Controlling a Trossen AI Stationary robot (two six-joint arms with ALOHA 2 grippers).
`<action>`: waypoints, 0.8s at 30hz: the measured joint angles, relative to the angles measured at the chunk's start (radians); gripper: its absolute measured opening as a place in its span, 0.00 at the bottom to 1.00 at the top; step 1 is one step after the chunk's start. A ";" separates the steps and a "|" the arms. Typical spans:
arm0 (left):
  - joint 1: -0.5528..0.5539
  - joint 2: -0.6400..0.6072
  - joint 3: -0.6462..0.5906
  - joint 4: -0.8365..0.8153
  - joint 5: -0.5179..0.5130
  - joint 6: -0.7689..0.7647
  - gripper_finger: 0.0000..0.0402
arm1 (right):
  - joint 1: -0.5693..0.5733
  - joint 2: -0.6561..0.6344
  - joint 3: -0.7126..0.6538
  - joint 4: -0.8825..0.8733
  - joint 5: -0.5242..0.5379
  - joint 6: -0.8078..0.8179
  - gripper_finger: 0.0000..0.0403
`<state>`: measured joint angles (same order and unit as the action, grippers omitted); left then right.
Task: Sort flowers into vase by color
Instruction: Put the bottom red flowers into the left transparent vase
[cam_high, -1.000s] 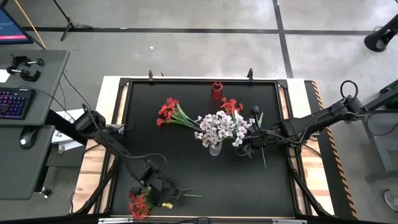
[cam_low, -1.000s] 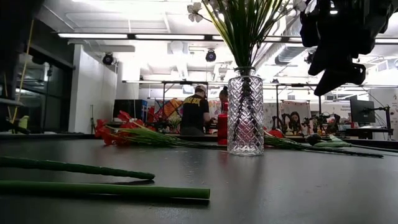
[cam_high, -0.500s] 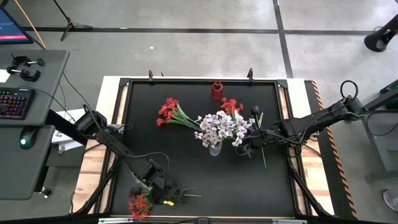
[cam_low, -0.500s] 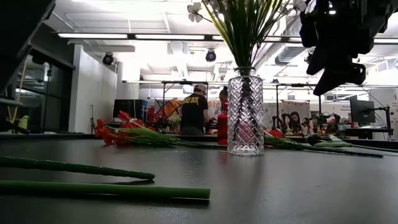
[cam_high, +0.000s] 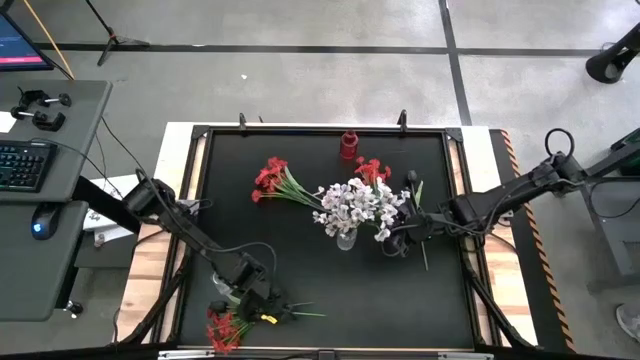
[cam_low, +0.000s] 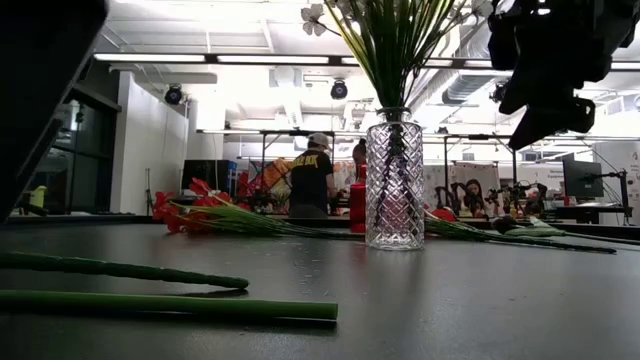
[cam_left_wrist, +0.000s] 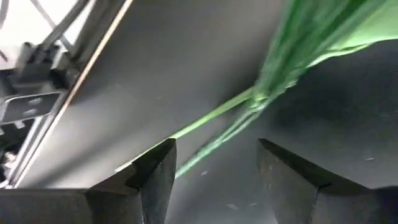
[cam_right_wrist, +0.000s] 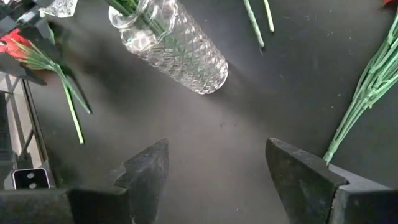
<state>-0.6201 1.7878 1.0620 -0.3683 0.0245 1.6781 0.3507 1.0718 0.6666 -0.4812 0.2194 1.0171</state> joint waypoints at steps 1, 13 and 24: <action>0.000 0.000 -0.006 -0.002 0.001 0.003 0.52 | 0.006 0.000 0.000 0.000 0.013 0.000 0.64; -0.003 0.034 -0.010 0.080 0.062 -0.043 0.52 | 0.031 0.000 0.000 -0.007 0.075 0.004 0.64; -0.013 -0.004 0.020 0.136 -0.048 0.003 0.52 | 0.031 0.000 0.000 -0.008 0.074 -0.004 0.64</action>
<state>-0.6334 1.7840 1.0820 -0.2324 -0.0237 1.6811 0.3817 1.0718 0.6666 -0.4889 0.2935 1.0134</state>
